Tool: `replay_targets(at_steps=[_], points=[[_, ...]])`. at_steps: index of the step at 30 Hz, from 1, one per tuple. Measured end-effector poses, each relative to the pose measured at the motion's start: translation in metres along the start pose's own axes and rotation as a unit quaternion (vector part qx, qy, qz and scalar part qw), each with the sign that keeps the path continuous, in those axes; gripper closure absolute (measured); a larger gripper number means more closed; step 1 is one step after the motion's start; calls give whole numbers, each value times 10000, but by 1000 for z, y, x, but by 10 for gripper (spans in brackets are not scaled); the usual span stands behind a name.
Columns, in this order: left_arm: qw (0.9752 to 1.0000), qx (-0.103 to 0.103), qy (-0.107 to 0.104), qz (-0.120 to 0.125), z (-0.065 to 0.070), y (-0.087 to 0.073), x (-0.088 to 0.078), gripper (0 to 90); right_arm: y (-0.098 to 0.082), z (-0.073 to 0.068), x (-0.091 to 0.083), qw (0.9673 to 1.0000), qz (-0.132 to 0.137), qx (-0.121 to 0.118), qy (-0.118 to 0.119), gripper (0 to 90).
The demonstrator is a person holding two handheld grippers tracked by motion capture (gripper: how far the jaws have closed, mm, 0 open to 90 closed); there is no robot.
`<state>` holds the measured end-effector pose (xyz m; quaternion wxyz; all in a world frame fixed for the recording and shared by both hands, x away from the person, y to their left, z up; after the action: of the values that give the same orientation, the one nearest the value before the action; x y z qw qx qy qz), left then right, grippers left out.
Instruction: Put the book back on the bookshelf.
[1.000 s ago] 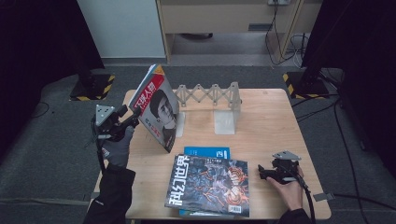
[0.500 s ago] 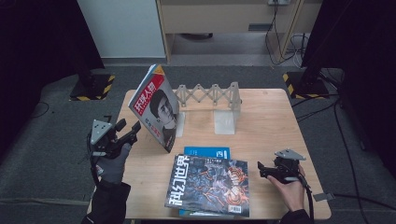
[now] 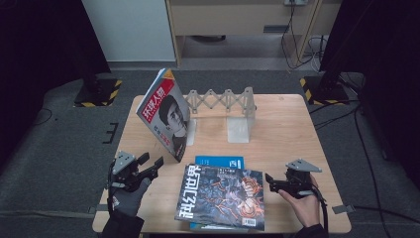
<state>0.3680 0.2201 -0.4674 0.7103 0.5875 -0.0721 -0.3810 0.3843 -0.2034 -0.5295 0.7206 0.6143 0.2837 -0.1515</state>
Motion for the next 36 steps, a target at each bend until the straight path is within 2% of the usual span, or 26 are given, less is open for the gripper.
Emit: replay_targets(at_steps=[6, 11, 14, 15, 18, 20, 25, 32, 36], points=[[9992, -73, -209, -328, 10, -29, 6, 384, 2, -13, -6, 9998, 26, -52, 209, 54], [9971, -188, -463, -575, 21, -46, 10, 373, 3, -27, -12, 9992, 72, -121, 386, 52], [9958, -156, -589, -678, 29, -53, 12, 369, 3, -35, -14, 9986, 78, -157, 491, 52], [9947, -120, -668, -778, 35, -58, 15, 369, 2, -39, -15, 9983, 81, -164, 547, 52], [9934, -93, -732, -883, 41, -62, 17, 364, 1, -45, -15, 9979, 52, -222, 614, 52], [9917, -151, -825, -979, 45, -67, 19, 361, -1, -49, -15, 9976, 31, -238, 654, 51], [9885, -216, -898, -1202, 53, -79, 23, 360, -4, -57, -15, 9968, -1, -304, 743, 51], [9844, -241, -995, -1434, 58, -88, 32, 348, -9, -69, -12, 9959, -90, -337, 838, 50], [9828, -323, -1089, -1456, 59, -89, 36, 332, -13, -71, -10, 9954, -157, -374, 871, 50]])
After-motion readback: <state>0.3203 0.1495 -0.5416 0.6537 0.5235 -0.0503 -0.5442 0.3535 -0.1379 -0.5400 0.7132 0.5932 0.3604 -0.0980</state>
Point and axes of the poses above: each handheld gripper's, and its own axes: x roughly forward along the jaws, y roughly out of its top, z roughly to its right, the point moved 7 cm from there along x, roughly forward along the jaws, and after that the axes turned 14 degrees about -y, right-handed, at the moved point
